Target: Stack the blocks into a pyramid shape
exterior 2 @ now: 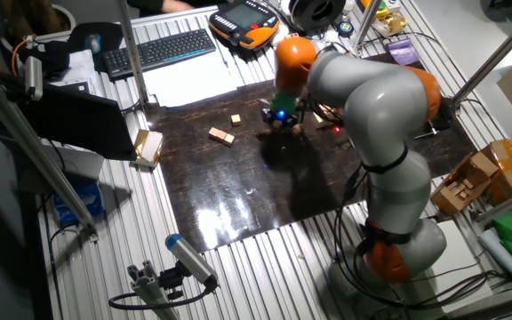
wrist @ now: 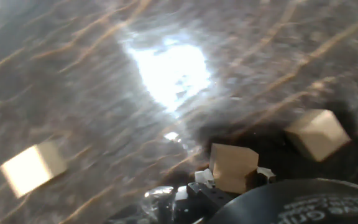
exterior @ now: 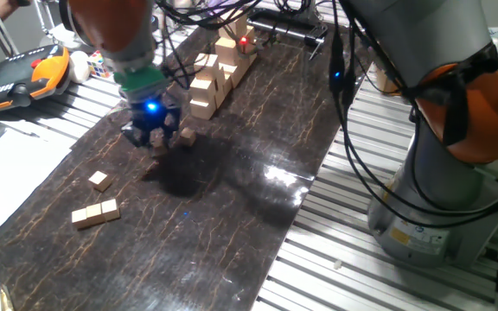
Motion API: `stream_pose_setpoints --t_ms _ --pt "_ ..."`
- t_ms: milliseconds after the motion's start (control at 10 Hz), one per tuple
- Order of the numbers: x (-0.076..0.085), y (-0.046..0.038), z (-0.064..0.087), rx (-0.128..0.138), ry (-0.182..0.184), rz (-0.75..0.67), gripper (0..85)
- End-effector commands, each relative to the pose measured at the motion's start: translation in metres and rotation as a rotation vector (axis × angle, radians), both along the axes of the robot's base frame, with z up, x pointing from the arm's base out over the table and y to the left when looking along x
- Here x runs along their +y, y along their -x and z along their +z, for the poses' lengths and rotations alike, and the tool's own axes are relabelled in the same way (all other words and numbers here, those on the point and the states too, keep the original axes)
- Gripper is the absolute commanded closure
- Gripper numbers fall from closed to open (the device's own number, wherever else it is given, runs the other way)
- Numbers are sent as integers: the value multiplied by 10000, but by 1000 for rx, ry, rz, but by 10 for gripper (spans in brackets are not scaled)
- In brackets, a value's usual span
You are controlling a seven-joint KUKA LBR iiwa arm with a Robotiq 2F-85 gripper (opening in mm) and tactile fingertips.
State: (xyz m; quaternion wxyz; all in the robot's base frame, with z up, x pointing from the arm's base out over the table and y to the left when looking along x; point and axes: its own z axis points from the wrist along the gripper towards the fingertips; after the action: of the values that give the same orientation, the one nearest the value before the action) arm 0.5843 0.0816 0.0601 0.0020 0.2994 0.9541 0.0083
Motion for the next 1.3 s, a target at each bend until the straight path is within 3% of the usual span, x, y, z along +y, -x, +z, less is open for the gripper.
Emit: stream_pose_setpoints --t_ms 0,400,800,1200 --pt "-52 35 -27 -3 1 -327 627" --pt "-126 115 -7 0 -8 -526 620" --pt "-175 151 -37 -32 31 -686 583" --pt "-253 162 -66 -23 33 -749 533"
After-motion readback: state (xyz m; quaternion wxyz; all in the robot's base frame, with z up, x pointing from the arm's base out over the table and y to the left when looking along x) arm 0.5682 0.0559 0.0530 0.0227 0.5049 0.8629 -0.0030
